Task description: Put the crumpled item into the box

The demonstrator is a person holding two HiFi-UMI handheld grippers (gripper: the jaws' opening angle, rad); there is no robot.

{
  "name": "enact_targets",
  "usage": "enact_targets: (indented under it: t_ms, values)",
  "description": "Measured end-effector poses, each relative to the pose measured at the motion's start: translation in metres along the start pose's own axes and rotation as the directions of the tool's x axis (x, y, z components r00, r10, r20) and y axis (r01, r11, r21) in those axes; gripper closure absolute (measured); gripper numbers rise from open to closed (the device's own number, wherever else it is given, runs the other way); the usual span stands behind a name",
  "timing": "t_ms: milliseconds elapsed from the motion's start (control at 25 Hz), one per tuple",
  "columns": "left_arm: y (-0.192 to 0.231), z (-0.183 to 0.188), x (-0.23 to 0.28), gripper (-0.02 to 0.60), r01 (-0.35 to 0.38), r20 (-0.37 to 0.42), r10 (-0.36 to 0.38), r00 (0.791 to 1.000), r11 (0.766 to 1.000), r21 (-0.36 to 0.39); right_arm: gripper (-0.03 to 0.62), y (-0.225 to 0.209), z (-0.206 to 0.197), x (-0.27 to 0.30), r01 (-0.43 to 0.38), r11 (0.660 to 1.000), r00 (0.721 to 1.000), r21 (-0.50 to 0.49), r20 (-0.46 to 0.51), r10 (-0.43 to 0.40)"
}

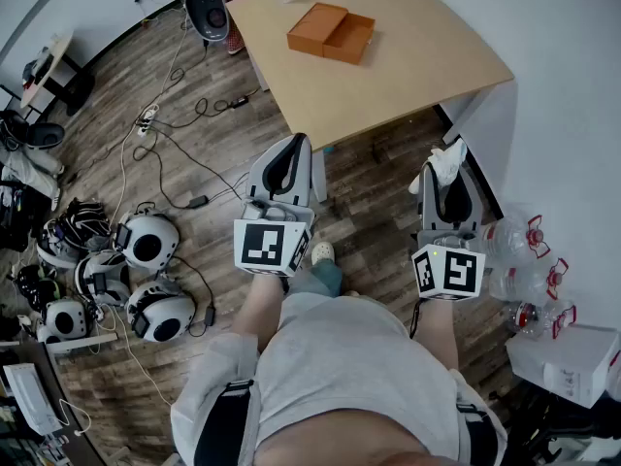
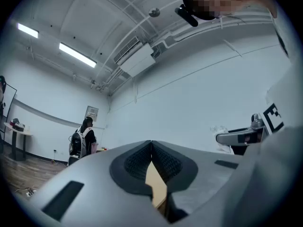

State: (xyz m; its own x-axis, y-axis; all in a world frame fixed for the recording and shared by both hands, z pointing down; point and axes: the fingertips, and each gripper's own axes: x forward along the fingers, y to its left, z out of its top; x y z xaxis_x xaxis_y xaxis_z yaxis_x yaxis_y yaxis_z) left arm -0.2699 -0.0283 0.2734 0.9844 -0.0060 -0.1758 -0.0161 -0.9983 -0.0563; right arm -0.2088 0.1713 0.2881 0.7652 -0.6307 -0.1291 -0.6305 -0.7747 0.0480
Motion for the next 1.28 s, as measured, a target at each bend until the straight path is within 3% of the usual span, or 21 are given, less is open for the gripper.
enact_targets:
  t_ms: [520, 1280]
  values:
    - [0.015, -0.004, 0.025, 0.568, 0.033, 0.006, -0.033, 0.999, 0.999, -0.008, 0.436, 0.003, -0.002, 0.027, 0.022, 1.0, 1.0, 0.01, 0.005, -0.022]
    - [0.068, -0.024, 0.118, 0.568, 0.111, 0.049, -0.109, 0.993, 0.993, -0.028, 0.436, -0.002, -0.018, 0.13, 0.052, 0.998, 0.998, 0.036, 0.028, -0.053]
